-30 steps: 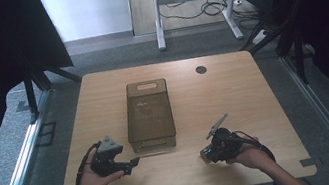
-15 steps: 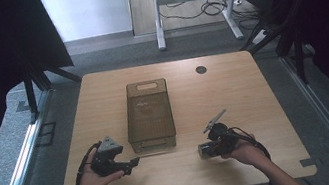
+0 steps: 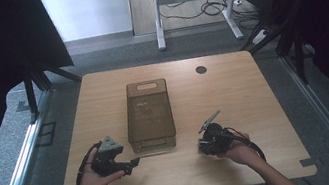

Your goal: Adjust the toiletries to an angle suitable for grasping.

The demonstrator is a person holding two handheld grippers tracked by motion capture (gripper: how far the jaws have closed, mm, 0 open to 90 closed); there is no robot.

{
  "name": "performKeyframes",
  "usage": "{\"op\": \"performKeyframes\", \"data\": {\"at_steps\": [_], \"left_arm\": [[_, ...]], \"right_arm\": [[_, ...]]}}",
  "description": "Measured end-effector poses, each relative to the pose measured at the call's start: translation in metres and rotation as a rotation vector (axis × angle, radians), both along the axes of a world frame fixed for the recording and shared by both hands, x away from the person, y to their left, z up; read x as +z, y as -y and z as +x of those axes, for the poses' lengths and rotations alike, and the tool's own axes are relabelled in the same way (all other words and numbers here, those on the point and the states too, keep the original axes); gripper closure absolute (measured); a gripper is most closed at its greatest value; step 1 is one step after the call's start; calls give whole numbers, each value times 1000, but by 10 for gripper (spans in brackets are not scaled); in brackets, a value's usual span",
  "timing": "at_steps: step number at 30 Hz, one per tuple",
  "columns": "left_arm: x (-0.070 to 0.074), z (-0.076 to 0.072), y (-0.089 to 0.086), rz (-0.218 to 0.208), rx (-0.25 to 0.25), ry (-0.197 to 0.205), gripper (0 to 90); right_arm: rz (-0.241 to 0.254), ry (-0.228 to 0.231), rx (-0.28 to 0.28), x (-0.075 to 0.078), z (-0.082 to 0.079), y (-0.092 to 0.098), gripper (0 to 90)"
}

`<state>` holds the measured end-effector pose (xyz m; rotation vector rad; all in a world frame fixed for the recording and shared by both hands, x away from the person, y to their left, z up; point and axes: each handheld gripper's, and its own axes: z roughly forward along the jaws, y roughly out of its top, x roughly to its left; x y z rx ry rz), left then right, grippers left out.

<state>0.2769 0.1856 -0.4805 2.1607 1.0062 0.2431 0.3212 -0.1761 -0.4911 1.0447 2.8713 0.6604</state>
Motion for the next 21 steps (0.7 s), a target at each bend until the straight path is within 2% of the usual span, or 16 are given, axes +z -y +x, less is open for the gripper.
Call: {"op": "performKeyframes", "data": {"at_steps": [1,10,21], "left_arm": [[0,0,0,0,0,0,226],[-1,0,1,0,0,-3,226],[0,0,1,-1,0,-2,226]], "right_arm": [[-2,4,-21,-2,3,2,894],[3,22,-58,-7,9,9,890],[33,36,-50,-3,4,10,858]]}}
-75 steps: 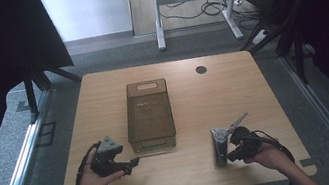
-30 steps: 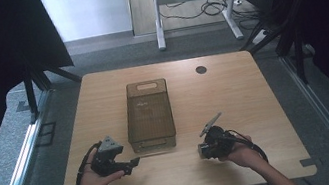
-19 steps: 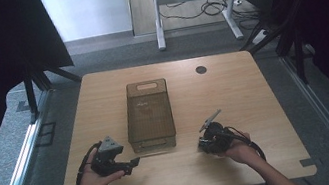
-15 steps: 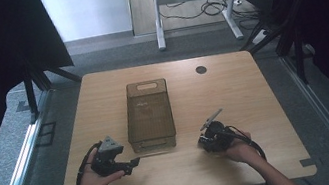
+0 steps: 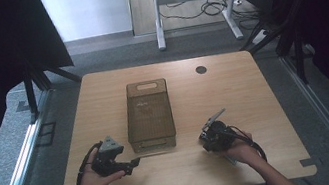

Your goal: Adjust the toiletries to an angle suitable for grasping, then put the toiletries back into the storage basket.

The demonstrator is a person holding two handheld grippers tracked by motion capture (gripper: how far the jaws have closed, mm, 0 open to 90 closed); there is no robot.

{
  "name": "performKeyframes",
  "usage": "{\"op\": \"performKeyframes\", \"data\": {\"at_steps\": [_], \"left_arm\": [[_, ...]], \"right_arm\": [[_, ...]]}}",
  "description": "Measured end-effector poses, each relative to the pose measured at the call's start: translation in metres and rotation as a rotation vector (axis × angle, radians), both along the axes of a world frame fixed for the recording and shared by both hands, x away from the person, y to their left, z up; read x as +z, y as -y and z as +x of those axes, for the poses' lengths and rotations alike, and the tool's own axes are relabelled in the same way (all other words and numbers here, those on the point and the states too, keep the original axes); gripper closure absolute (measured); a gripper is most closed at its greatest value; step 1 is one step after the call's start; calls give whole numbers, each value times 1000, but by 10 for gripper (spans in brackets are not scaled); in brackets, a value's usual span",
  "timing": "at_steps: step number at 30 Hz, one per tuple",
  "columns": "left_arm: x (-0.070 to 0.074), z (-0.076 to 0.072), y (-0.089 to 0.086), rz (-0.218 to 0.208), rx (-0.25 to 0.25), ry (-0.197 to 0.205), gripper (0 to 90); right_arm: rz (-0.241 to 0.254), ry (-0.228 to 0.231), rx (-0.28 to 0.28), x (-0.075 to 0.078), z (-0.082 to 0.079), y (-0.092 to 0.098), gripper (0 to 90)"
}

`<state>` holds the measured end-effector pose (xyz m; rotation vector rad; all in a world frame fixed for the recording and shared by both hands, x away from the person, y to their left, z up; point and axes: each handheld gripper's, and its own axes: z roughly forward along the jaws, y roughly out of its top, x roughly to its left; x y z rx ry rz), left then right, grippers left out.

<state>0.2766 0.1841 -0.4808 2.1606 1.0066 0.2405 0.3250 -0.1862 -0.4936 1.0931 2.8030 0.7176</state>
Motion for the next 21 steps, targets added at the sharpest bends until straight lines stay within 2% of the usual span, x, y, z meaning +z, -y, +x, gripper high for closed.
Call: {"op": "performKeyframes", "data": {"at_steps": [1,2,3,5,7,13,21], "left_arm": [[0,0,0,1,-2,2,225],[0,0,0,2,-2,2,225],[0,0,0,2,-1,1,225],[-1,1,0,7,-2,-2,226],[-1,0,1,9,-4,-4,225],[0,1,1,5,-9,0,225],[0,1,0,0,-6,1,225]], "right_arm": [[13,0,15,3,-2,1,798],[13,0,15,3,-2,1,798],[25,2,26,4,-2,1,750],[23,33,38,7,-5,0,650],[33,55,28,9,-6,0,593],[20,103,-10,17,-4,4,492],[-17,98,-57,22,-2,11,410]]}}
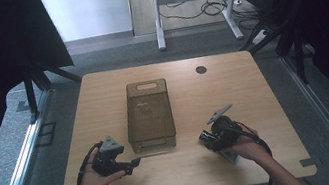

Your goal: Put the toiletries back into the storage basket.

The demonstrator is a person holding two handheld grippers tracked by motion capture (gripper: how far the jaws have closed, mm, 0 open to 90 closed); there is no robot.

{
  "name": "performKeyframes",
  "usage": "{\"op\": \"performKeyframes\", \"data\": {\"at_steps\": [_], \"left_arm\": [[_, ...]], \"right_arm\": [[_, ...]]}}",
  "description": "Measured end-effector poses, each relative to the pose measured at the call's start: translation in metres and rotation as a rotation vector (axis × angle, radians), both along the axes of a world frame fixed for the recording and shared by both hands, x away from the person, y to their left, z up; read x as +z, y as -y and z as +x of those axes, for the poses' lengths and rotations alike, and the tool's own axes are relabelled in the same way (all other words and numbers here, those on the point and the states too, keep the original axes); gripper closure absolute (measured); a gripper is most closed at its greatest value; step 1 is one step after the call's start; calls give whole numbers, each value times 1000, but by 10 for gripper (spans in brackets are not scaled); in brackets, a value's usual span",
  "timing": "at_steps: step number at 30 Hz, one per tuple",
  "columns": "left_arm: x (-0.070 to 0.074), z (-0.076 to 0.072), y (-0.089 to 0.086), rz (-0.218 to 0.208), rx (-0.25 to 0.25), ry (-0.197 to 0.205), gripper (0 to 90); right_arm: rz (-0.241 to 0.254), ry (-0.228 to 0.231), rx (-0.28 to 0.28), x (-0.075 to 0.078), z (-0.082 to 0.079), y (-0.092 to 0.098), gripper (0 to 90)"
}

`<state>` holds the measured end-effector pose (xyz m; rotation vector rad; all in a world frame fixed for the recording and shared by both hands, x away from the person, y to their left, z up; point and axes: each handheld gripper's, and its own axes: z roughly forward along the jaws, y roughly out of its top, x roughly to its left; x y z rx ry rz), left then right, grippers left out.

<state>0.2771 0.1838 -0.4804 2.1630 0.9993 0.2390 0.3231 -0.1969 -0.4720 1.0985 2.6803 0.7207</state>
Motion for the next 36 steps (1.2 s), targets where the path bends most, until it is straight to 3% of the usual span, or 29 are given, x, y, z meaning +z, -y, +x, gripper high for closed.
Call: {"op": "performKeyframes", "data": {"at_steps": [14,27,36], "left_arm": [[3,-1,-4,-12,6,11,225],[2,-1,-4,-9,5,7,225],[2,0,-5,-5,4,6,225]], "right_arm": [[-109,-44,-54,-4,8,8,315],[-155,-96,-42,-23,13,5,319],[-207,-122,-19,-31,20,-2,377]]}}
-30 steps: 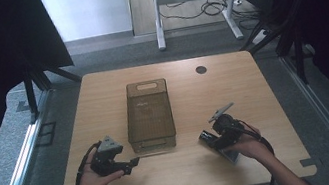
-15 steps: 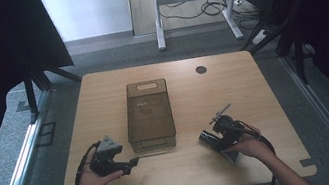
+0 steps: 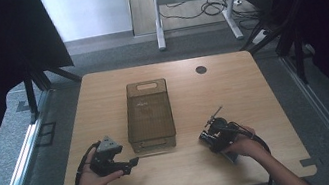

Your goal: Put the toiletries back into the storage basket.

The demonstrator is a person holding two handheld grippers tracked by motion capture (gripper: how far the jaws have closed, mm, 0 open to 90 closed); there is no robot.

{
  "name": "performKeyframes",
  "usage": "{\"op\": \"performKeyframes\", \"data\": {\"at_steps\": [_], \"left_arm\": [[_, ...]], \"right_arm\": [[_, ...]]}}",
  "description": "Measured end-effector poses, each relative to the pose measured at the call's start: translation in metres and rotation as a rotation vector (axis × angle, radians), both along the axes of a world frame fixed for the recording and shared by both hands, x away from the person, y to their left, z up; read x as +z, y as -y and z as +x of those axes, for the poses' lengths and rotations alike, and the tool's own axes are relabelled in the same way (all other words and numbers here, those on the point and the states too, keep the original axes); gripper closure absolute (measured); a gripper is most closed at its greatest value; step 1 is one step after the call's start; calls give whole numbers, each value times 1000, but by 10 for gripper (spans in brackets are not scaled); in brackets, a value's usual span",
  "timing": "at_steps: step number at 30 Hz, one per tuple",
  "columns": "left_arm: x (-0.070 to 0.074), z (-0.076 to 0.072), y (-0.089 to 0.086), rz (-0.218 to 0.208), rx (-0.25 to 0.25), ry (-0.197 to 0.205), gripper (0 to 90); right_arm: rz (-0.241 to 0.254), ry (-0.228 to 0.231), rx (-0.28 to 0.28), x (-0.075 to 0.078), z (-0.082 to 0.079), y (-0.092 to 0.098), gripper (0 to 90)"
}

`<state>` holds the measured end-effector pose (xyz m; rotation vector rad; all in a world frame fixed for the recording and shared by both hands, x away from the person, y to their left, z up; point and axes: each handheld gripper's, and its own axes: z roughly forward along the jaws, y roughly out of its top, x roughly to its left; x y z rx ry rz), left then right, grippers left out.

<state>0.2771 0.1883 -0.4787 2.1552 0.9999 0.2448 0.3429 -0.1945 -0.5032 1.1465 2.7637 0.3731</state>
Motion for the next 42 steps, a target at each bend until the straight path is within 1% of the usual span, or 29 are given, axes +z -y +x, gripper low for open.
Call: {"op": "performKeyframes", "data": {"at_steps": [2,4,5,7,9,13,16,19,20,23,26,29,30,31,36,37,40,42], "left_arm": [[0,0,0,-3,1,2,225],[1,0,0,-5,5,2,225],[1,0,0,-3,4,2,225],[1,-1,0,-3,1,2,225],[1,-1,0,-1,-1,4,225],[1,-1,1,-3,2,3,225],[0,-1,0,-1,3,2,225],[1,-1,0,-1,1,2,226],[1,0,0,0,1,2,225],[1,-1,0,-1,0,2,225],[0,0,0,-1,1,1,226],[0,0,0,1,1,1,226],[1,0,0,2,1,0,226],[1,-1,0,-1,2,1,226],[0,0,1,2,2,2,226],[0,0,1,2,3,0,226],[0,0,1,7,-2,-2,225],[-1,0,2,6,-5,-3,225]], "right_arm": [[-8,-7,0,-2,0,0,374],[1,-15,-1,-2,1,1,383],[5,-21,-2,-2,1,2,393],[10,-19,4,-1,2,2,436],[7,-23,0,-1,3,2,441],[-4,-34,13,0,5,1,445],[-2,-39,-9,0,8,2,448],[6,-57,-25,0,11,4,452],[4,-68,-20,1,13,4,454],[7,-97,-28,2,17,6,457],[25,-107,-39,7,18,8,458],[38,-103,-44,13,18,10,459],[56,-112,-48,17,18,11,460],[56,-112,-48,17,18,11,460],[109,-128,-58,27,19,14,462],[118,-127,-57,29,19,15,462],[132,-118,-79,36,21,16,462],[151,-118,-87,41,23,17,462]]}}
